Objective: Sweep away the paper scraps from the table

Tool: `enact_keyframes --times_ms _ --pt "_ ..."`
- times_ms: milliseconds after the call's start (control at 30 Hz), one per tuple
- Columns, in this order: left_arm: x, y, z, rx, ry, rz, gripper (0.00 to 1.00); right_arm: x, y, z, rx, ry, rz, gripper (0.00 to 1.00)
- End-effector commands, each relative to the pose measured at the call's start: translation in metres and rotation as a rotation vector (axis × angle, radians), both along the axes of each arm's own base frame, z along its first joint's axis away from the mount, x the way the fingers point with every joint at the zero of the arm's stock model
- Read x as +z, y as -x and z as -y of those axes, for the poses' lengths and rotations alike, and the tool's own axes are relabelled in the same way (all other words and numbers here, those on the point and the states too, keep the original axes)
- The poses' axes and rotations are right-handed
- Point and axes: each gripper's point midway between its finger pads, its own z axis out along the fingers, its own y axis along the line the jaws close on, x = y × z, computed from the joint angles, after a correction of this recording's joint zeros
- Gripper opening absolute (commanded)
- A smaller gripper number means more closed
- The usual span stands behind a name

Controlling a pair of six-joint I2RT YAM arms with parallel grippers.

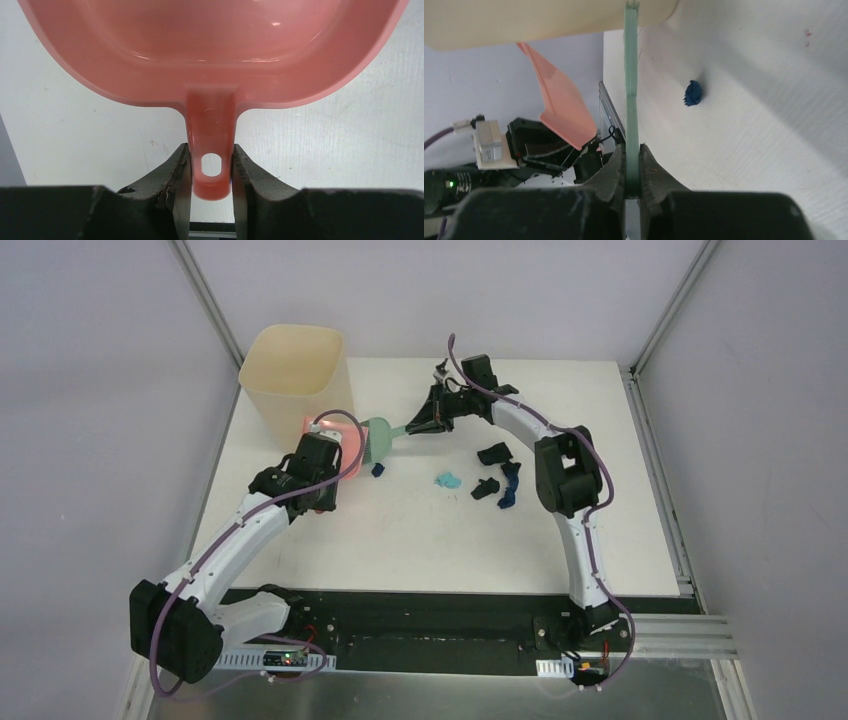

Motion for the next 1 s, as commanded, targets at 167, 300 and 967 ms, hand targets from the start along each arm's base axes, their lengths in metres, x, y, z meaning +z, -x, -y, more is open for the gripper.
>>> enact_keyframes --times_ms 167,300,967 --pt "0.005 -0.013 0.012 -0.022 0.043 0.017 0.00 -0.019 -0.026 0.004 -0.228 0.162 -0.119 0.00" --pt "0.004 -0.012 0.015 -0.037 0.053 0.007 0.00 -0.019 -0.015 0.029 -0.318 0.290 -0.115 0.00" --pt "-0.012 -0.006 0.041 -0.137 0.134 -0.119 0.00 0.028 0.050 0.175 -0.486 0.293 -0.056 0.00"
